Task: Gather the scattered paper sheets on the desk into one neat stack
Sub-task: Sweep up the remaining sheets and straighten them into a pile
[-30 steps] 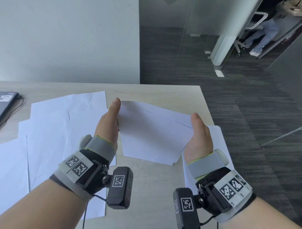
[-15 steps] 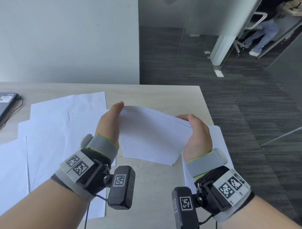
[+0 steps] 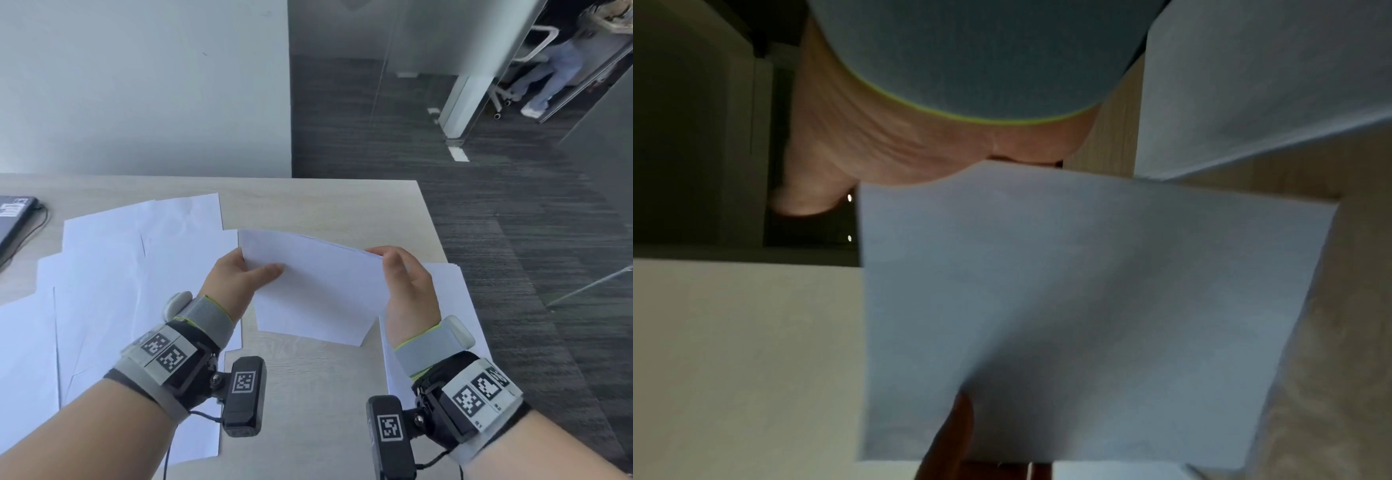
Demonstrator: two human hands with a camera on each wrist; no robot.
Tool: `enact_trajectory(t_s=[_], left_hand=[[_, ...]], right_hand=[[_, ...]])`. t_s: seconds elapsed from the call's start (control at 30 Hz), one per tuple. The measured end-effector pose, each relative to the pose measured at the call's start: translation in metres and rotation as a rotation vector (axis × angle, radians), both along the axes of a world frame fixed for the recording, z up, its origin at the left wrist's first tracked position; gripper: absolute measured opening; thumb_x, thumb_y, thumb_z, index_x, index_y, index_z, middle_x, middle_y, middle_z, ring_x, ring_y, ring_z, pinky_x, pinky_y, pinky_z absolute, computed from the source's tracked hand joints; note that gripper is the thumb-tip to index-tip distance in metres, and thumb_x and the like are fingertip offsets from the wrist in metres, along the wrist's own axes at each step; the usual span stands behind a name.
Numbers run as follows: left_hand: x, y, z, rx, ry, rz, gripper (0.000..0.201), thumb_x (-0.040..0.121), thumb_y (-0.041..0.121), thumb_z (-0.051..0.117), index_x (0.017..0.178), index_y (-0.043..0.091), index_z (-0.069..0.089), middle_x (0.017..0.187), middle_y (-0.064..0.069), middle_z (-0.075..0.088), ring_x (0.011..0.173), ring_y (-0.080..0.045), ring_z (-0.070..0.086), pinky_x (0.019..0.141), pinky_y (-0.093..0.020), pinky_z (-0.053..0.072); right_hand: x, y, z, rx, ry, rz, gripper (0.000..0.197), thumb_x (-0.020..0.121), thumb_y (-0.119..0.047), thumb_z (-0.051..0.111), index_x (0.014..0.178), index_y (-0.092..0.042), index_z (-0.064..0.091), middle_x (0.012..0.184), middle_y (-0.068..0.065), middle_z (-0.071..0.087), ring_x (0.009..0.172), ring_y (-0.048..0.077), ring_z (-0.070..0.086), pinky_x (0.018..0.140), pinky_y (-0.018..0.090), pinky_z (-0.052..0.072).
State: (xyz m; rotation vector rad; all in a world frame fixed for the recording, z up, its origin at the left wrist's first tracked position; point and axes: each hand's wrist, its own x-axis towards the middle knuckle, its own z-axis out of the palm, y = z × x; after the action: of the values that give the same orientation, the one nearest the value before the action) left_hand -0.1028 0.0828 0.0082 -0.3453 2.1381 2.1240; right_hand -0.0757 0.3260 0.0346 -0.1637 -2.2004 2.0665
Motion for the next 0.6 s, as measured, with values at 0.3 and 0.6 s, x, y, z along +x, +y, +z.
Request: enact_trajectory(t_s=[0.3, 0.6], left_hand=[[0.006, 0.011, -0.045, -0.161, -0.244, -0.004, 0.019, 0.09, 0.031, 0.073, 0.103, 0.017, 0.077, 0.093, 0.003, 0.081, 0.096, -0.027, 0.074, 0.093, -0.042, 0.055], [-0.001, 0.124, -0.076, -0.084, -0.511, -0.15, 0.046, 0.093, -0.009, 0.04, 0.128, 0.017, 0.056, 0.112, -0.014, 0.068, 0.094, -0.034, 0.066, 0.076, -0.044, 0.06]], right_hand=[[0.008, 0.034, -0.077, 0.235, -0.367, 0.167, 0.029, 0.089, -0.006, 0.051, 0.1, -0.027, 0.067, 0.096, 0.007, 0.073, 0.081, 0.02, 0.065, 0.075, 0.034, 0.05], [0.034, 0.122, -0.103, 0.272, -0.563, -0.139, 0.032, 0.091, -0.008, 0.048, 0.1, -0.034, 0.064, 0.092, -0.006, 0.074, 0.081, 0.023, 0.071, 0.07, 0.034, 0.056]])
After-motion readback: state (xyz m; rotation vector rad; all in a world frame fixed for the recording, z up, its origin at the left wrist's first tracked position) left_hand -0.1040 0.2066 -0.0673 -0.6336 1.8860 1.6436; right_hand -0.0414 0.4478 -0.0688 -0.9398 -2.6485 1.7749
